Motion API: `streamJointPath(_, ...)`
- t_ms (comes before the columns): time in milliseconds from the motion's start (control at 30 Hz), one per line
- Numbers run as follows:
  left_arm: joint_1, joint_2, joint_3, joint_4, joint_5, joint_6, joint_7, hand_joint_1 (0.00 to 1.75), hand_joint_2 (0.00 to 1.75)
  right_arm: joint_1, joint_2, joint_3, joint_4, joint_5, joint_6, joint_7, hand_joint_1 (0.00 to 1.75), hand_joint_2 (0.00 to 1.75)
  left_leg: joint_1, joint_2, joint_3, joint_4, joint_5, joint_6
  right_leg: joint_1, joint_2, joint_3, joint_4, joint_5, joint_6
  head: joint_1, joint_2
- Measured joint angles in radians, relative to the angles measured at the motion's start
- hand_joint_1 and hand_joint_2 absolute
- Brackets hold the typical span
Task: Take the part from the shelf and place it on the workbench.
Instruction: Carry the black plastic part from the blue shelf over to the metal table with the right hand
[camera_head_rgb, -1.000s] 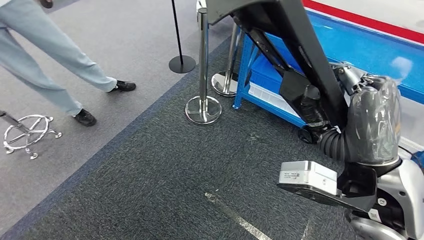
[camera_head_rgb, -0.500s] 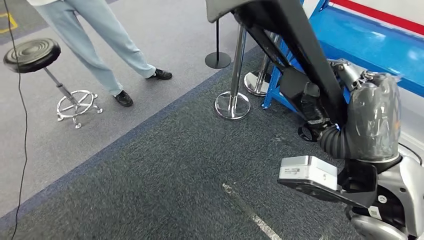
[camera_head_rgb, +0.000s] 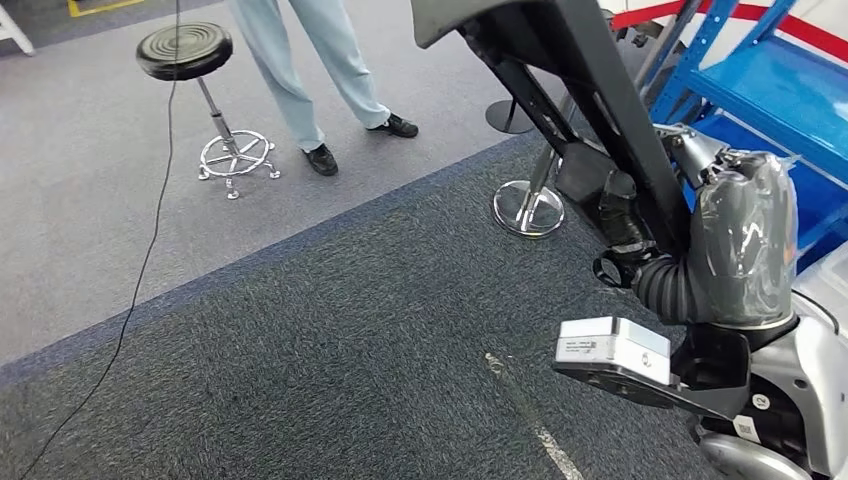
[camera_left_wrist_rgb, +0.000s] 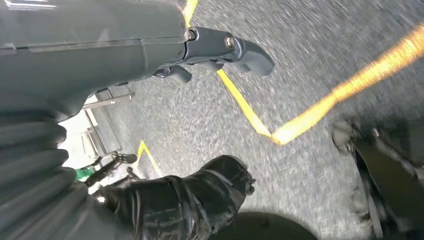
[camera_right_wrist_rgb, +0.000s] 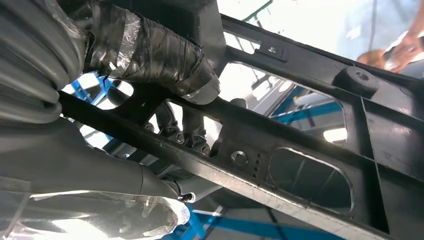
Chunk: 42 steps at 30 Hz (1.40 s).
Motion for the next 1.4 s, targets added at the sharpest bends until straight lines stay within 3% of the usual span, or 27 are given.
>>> streamJointPath(33,-0.001,0.000,0.000,0.000,0.003,0.000,-0.002,0.00,1.75,0.001,0.000,0.000,0.000,0.000,0.000,0.000,1.75,1.75,-0.002,-0.010,-0.015,0.000,0.010,0.005,0.005,0.019,-0.015,0.062,-0.044,-0.004,0.003,0.000)
streamJointPath(67,-0.001,0.000,0.001,0.000,0.007,0.000,-0.008,0.00,1.75,0.002,0.000,0.000,0.000,0.000,0.000,0.000,1.75,1.75,-0.006,-0.023,-0.030,0.001,0.020,0.008,0.009,0.027,-0.022,0.112,-0.066,-0.008,0.004,0.000)
streamJointPath(100,-0.001,0.000,0.002,0.000,0.013,-0.001,-0.015,0.00,1.75,0.004,0.000,0.000,0.000,0.000,0.000,0.000,1.75,1.75,-0.009,-0.038,-0.045,0.002,0.030,0.010,0.013,0.031,-0.016,0.135,-0.066,-0.013,0.004,0.000)
streamJointPath(133,-0.001,0.000,0.004,0.000,0.017,-0.002,-0.023,0.00,1.75,0.005,0.000,0.000,0.000,0.000,0.000,0.000,1.75,1.75,-0.012,-0.053,-0.059,0.003,0.040,0.010,0.017,0.034,0.006,0.125,-0.047,-0.019,0.004,0.000)
streamJointPath(200,0.000,-0.001,0.008,0.000,0.025,-0.005,-0.036,0.00,1.75,0.006,0.000,0.000,0.000,0.000,0.000,0.000,1.75,1.75,-0.014,-0.082,-0.083,0.009,0.059,0.008,0.024,0.063,0.091,0.017,0.000,-0.035,0.004,0.000)
streamJointPath(267,0.000,-0.003,0.011,0.000,0.026,-0.007,-0.041,0.00,1.75,0.007,-0.001,-0.001,-0.001,0.000,0.000,0.000,1.75,1.75,-0.016,-0.107,-0.101,0.015,0.075,0.002,0.026,0.110,0.164,-0.099,0.007,-0.047,0.004,0.000)
streamJointPath(300,0.000,-0.003,0.012,0.000,0.026,-0.008,-0.043,0.00,1.75,0.007,-0.001,-0.002,-0.002,0.000,0.000,0.000,1.75,1.75,-0.016,-0.119,-0.106,0.016,0.084,-0.003,0.028,0.121,0.179,-0.129,0.000,-0.049,0.005,0.000)
streamJointPath(367,0.003,-0.002,0.013,0.000,0.029,-0.009,-0.044,0.00,1.75,0.008,-0.001,-0.002,-0.002,0.001,0.001,0.000,1.75,1.75,-0.016,-0.142,-0.113,0.011,0.101,-0.014,0.027,0.101,0.181,-0.142,0.006,-0.051,0.009,0.000)
streamJointPath(400,0.005,-0.003,0.015,0.000,0.033,-0.009,-0.046,0.00,1.75,0.008,-0.001,-0.002,-0.002,0.001,0.001,0.000,1.75,1.75,-0.017,-0.134,-0.117,0.013,0.101,-0.019,0.025,0.086,0.181,-0.146,0.012,-0.055,0.009,0.000)
streamJointPath(467,0.008,-0.004,0.019,0.000,0.047,-0.011,-0.055,0.00,1.75,0.008,-0.001,-0.002,-0.002,0.001,0.000,0.001,1.75,1.75,-0.016,-0.080,-0.141,0.062,0.059,-0.031,0.019,0.056,0.179,-0.155,0.026,-0.064,0.003,0.000)
streamJointPath(533,0.008,-0.007,0.029,0.000,0.071,-0.014,-0.070,0.00,1.75,0.010,-0.001,-0.002,-0.002,0.002,-0.001,0.002,1.75,1.75,-0.004,-0.029,-0.182,0.176,-0.016,-0.045,0.021,0.025,0.174,-0.155,0.033,-0.068,-0.003,0.000)
streamJointPath(600,0.008,-0.009,0.045,0.000,0.097,-0.017,-0.087,0.00,1.75,0.014,-0.001,-0.002,-0.002,0.002,-0.001,0.004,1.75,1.75,0.009,-0.015,-0.201,0.260,-0.048,-0.057,0.020,-0.006,0.168,-0.154,0.036,-0.066,-0.003,0.000)
streamJointPath(633,0.009,-0.010,0.054,-0.001,0.111,-0.019,-0.097,0.00,1.75,0.015,-0.001,-0.002,-0.002,0.003,-0.001,0.006,1.75,1.75,0.014,-0.011,-0.187,0.255,-0.039,-0.062,0.019,-0.021,0.165,-0.153,0.037,-0.064,-0.003,0.000)
streamJointPath(667,0.010,-0.011,0.062,-0.001,0.125,-0.022,-0.107,0.00,1.75,0.016,-0.001,-0.002,-0.002,0.003,-0.001,0.007,1.75,1.75,0.018,-0.003,-0.155,0.216,-0.019,-0.066,0.018,-0.035,0.163,-0.152,0.037,-0.062,-0.003,0.000)
streamJointPath(733,0.012,-0.013,0.081,-0.001,0.157,-0.032,-0.131,0.00,1.75,0.017,-0.001,-0.002,-0.005,0.003,-0.002,0.010,1.75,1.75,0.018,0.033,-0.073,0.097,0.010,-0.065,0.018,-0.061,0.161,-0.149,0.035,-0.053,-0.003,0.000)
streamJointPath(800,0.013,-0.016,0.105,-0.001,0.187,-0.047,-0.160,0.00,1.75,0.017,-0.002,-0.003,-0.009,0.003,-0.002,0.011,1.75,1.75,0.007,0.058,-0.037,0.035,0.014,-0.050,0.019,-0.084,0.160,-0.149,0.031,-0.039,-0.003,0.000)
streamJointPath(867,0.016,-0.018,0.129,-0.002,0.205,-0.059,-0.183,0.00,1.75,0.017,-0.002,-0.004,-0.012,0.004,-0.003,0.012,1.75,1.75,-0.001,0.045,-0.039,0.026,0.013,-0.031,0.019,-0.105,0.165,-0.152,0.028,-0.024,-0.002,0.000)
streamJointPath(900,0.018,-0.019,0.139,-0.002,0.209,-0.063,-0.188,0.00,1.75,0.018,-0.002,-0.005,-0.013,0.004,-0.003,0.012,1.75,1.75,0.000,0.034,-0.036,0.017,0.013,-0.023,0.017,-0.097,0.168,-0.149,0.023,-0.017,-0.001,0.000)
streamJointPath(967,0.021,-0.022,0.157,-0.002,0.215,-0.067,-0.198,0.00,1.75,0.019,-0.003,-0.007,-0.016,0.004,-0.003,0.012,1.75,1.75,0.003,0.013,-0.032,0.006,0.020,-0.009,0.014,-0.043,0.152,-0.104,-0.011,-0.010,0.002,0.000)
streamJointPath(1033,0.020,-0.026,0.174,-0.002,0.225,-0.075,-0.215,0.00,1.75,0.024,-0.005,-0.008,-0.018,0.005,-0.003,0.012,1.75,1.75,0.002,-0.008,-0.033,0.002,0.025,0.001,0.014,0.015,0.092,0.015,-0.074,-0.012,0.005,0.000)
streamJointPath(1100,0.021,-0.028,0.193,-0.002,0.243,-0.092,-0.244,0.00,1.75,0.032,-0.007,-0.008,-0.018,0.008,-0.003,0.012,1.75,1.75,-0.001,-0.034,-0.037,0.004,0.026,0.005,0.015,0.029,0.036,0.117,-0.103,-0.014,0.006,0.000)
streamJointPath(1133,0.022,-0.028,0.204,-0.002,0.252,-0.101,-0.261,0.00,1.75,0.035,-0.007,-0.008,-0.018,0.011,-0.003,0.012,1.75,1.75,-0.001,-0.049,-0.038,0.006,0.026,0.005,0.015,0.031,0.029,0.120,-0.089,-0.015,0.006,0.000)
streamJointPath(1200,0.024,-0.028,0.224,-0.002,0.268,-0.113,-0.298,0.00,1.75,0.036,-0.008,-0.008,-0.019,0.023,-0.003,0.016,1.75,1.75,-0.001,-0.079,-0.040,0.014,0.025,0.004,0.012,0.048,0.066,0.023,-0.017,-0.017,0.006,0.000)
streamJointPath(1267,0.023,-0.028,0.243,-0.002,0.275,-0.120,-0.334,0.00,1.75,0.036,-0.008,-0.008,-0.022,0.039,-0.002,0.024,1.75,1.75,-0.003,-0.108,-0.050,0.025,0.025,-0.002,0.005,0.099,0.107,-0.088,0.034,-0.017,0.006,0.000)
streamJointPath(1300,0.023,-0.027,0.251,-0.002,0.276,-0.122,-0.349,0.00,1.75,0.037,-0.008,-0.008,-0.024,0.048,-0.002,0.030,1.75,1.75,-0.003,-0.121,-0.056,0.028,0.027,-0.008,0.004,0.116,0.116,-0.116,0.042,-0.017,0.005,0.000)
streamJointPath(1333,0.024,-0.025,0.258,-0.002,0.274,-0.121,-0.364,0.00,1.75,0.038,-0.008,-0.008,-0.027,0.055,-0.002,0.036,1.75,1.75,-0.003,-0.134,-0.062,0.029,0.030,-0.014,0.005,0.120,0.116,-0.123,0.041,-0.018,0.005,0.000)
streamJointPath(1400,0.030,-0.020,0.268,-0.002,0.269,-0.119,-0.385,0.00,1.75,0.041,-0.008,-0.008,-0.034,0.064,0.000,0.047,1.75,1.75,0.000,-0.148,-0.070,0.028,0.035,-0.026,0.005,0.091,0.121,-0.128,0.046,-0.026,0.004,0.000)
